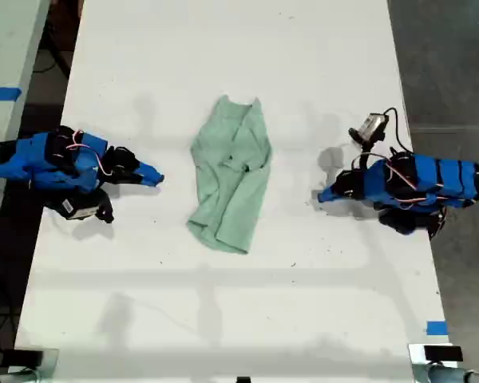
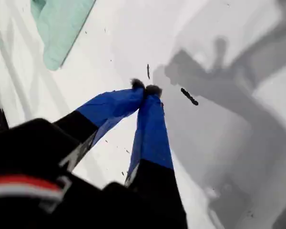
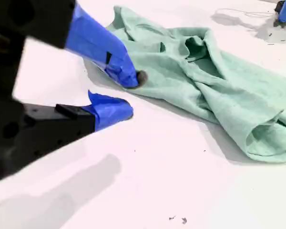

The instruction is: Fold t shirt

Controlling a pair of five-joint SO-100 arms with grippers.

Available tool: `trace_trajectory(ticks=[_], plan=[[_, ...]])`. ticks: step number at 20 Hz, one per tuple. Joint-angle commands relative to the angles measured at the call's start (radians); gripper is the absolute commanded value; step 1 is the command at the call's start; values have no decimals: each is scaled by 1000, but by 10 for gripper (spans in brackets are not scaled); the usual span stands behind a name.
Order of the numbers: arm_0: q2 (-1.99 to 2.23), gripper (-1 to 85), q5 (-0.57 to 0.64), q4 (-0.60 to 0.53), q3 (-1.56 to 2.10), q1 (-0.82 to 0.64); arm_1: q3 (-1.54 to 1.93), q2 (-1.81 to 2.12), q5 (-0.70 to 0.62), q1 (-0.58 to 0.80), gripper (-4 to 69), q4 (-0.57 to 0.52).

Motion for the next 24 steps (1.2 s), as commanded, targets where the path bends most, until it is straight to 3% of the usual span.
trace_trajectory(ticks=[1,9,14,16,18,21,24], plan=[[14,0,29,15,-84,-17,60,15,12,3,8,9],[14,0,41,0,3,-28,60,15,25,3,8,11],[5,0,38,-48,-92,35,-61,-63,120,-40,5,-23],[-158,0,34,-48,-265,69,-397,-491,144,-95,5,-69],[-502,33,38,-72,-502,126,-937,-1103,97,-166,15,-5],[-1092,141,84,-61,-896,216,-1661,-1786,-3,-241,232,130],[-1506,173,143,-52,-1158,249,-1988,-2118,-41,-276,260,143]])
